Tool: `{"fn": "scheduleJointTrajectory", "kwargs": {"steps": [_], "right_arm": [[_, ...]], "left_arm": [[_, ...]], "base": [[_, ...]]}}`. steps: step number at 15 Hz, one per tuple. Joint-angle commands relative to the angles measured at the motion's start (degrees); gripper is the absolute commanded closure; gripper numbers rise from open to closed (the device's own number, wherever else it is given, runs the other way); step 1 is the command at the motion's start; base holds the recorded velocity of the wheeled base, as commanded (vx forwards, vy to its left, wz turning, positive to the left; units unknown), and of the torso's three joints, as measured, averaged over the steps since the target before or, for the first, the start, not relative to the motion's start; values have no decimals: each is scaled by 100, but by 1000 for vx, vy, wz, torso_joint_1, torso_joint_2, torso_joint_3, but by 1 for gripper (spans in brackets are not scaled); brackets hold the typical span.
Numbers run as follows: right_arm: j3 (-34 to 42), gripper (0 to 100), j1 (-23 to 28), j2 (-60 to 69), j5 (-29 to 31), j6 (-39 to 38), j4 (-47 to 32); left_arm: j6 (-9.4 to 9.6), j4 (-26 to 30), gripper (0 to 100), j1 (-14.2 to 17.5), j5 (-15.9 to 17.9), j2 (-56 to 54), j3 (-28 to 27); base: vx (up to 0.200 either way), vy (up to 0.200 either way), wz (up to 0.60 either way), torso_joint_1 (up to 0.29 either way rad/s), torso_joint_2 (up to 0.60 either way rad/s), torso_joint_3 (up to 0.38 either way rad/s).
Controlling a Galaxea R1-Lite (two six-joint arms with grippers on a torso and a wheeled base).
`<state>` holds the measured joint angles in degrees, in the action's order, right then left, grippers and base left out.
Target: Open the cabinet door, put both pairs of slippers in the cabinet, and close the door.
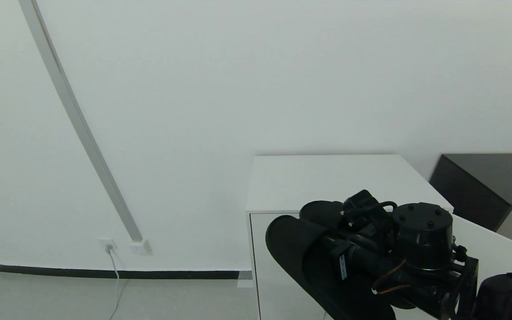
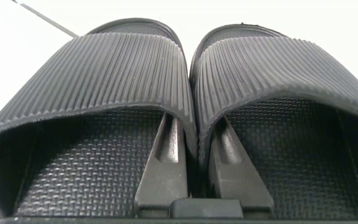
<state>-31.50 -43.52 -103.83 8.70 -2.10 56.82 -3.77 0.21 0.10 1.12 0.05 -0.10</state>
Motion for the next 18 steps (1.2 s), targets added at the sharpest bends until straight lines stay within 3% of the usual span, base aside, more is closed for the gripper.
{"fn": "scheduleJointTrajectory", "kwargs": {"steps": [1, 5, 18], "right_arm": [[4, 100, 1, -41, 0, -1, 4], [12, 100, 1, -41, 0, -19, 4], [100, 100, 1, -50, 0, 16, 4]], "left_arm": [[-1, -3, 100, -1, 2, -5, 1], [-1, -3, 100, -1, 2, 4, 1], [-1, -3, 100, 8, 2, 4, 1]], "base": [[0, 0, 0, 0, 0, 0], [0, 0, 0, 0, 0, 0], [0, -200, 0, 3, 2, 4]]}}
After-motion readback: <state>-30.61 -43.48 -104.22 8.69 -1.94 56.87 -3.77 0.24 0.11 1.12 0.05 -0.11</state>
